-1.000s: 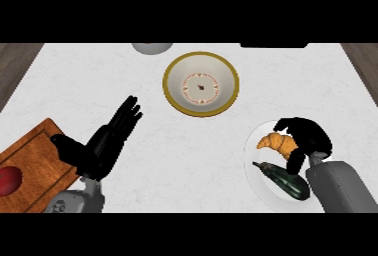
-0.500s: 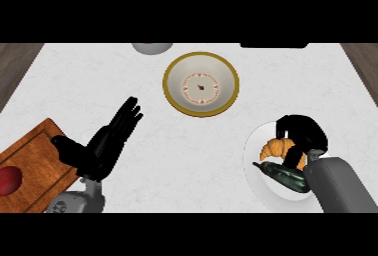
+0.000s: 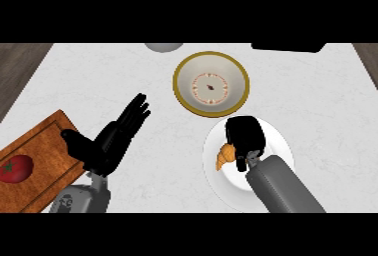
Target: Pick the croissant from the plate and place it in the bowl
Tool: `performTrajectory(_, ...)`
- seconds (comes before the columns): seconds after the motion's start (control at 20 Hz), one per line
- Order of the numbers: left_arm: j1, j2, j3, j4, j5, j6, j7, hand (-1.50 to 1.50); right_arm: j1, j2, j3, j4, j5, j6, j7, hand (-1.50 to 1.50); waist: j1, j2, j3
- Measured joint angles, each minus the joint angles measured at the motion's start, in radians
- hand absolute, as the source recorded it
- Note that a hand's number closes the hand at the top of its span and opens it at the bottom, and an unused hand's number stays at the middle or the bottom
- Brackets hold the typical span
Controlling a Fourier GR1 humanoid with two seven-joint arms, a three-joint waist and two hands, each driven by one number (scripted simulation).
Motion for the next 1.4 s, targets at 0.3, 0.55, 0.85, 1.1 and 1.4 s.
performTrajectory(0.3, -0.022, -0.012, -0.01, 0.03, -0.006, -0.005, -0.006, 0.0, -0.101, 0.071, 0.253, -0.063, -0.093, -0.066, 0.344, 1.5, 0.023, 0.007, 0.014)
performTrajectory(0.55, -0.029, -0.01, -0.002, 0.044, -0.005, -0.007, -0.009, 0.0, -0.23, 0.084, 0.411, -0.158, -0.199, -0.141, 0.565, 1.5, 0.02, 0.006, 0.016)
performTrajectory(0.85, -0.015, -0.007, 0.006, 0.045, -0.014, 0.004, -0.013, 0.0, -0.413, 0.078, 0.489, -0.284, -0.22, -0.154, 0.691, 1.5, -0.003, -0.002, 0.016)
performTrajectory(1.1, -0.007, -0.015, 0.001, 0.024, -0.021, 0.017, -0.005, 0.0, -0.554, 0.074, 0.463, -0.302, -0.248, -0.145, 0.735, 1.5, -0.015, -0.003, 0.015)
performTrajectory(1.4, -0.006, -0.003, 0.019, 0.006, -0.004, 0.011, 0.014, 0.0, -0.677, 0.075, 0.392, -0.245, -0.267, -0.157, 0.734, 1.5, -0.024, 0.0, 0.016)
